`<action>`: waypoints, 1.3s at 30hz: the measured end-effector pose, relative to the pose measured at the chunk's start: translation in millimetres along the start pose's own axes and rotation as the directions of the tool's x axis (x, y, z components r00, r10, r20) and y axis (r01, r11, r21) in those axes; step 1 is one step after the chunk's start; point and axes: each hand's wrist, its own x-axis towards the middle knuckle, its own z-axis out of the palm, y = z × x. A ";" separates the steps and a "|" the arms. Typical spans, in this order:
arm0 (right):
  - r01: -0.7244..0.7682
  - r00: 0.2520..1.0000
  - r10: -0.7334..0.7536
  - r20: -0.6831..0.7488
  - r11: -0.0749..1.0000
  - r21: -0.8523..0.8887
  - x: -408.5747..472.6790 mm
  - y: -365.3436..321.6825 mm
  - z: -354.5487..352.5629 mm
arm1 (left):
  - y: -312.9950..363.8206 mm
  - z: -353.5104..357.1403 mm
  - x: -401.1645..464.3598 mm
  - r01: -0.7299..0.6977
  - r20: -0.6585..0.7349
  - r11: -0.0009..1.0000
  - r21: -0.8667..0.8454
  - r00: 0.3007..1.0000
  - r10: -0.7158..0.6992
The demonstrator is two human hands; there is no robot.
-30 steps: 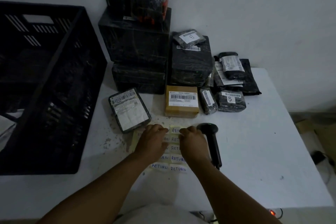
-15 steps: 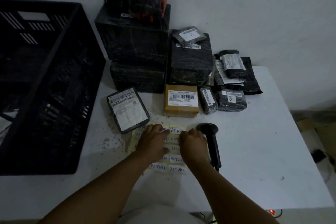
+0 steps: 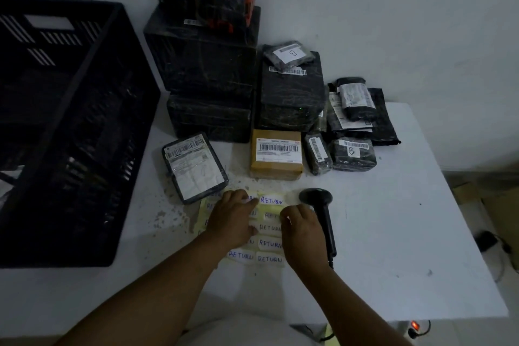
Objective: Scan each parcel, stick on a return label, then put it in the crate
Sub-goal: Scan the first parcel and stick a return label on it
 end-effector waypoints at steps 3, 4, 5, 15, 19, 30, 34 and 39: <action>-0.026 0.999 0.029 -0.024 0.993 0.117 -1.1 -0.2 -5.6 | 2.0 -2.0 -1.9 0.008 0.003 0.999 -0.047 1.000 -0.008; -0.032 0.999 0.034 -0.012 0.987 0.160 0.6 -1.5 -6.8 | 1.9 -2.5 -3.5 0.017 0.003 0.996 -0.092 1.000 -0.017; -0.042 0.999 0.042 0.003 0.977 0.210 3.2 -3.7 -8.1 | 1.4 -3.2 -5.8 0.028 -0.001 0.988 -0.149 1.000 -0.028; 0.005 0.960 -0.113 0.256 0.921 0.389 56.0 -57.5 -3.1 | -21.5 -56.4 -42.4 0.067 -0.194 0.486 -0.871 0.863 -0.466; 0.057 0.923 -0.211 0.323 0.903 0.426 78.8 -89.3 9.3 | -48.4 -71.2 -46.0 0.118 -0.090 0.341 -0.932 0.840 -0.535; -0.144 0.951 0.016 0.309 0.906 0.397 138.4 -141.2 67.1 | -96.1 -77.0 -12.4 0.155 -0.198 0.384 -0.910 0.652 -0.732; -0.151 0.962 0.063 0.266 0.934 0.325 154.6 -148.5 87.4 | -105.5 -74.6 0.0 0.194 -0.248 0.462 -0.865 0.636 -0.730; -0.090 0.961 0.018 0.276 0.964 0.252 160.7 -147.1 102.3 | -114.2 -69.9 8.6 0.296 -0.349 0.625 -0.722 0.625 -0.698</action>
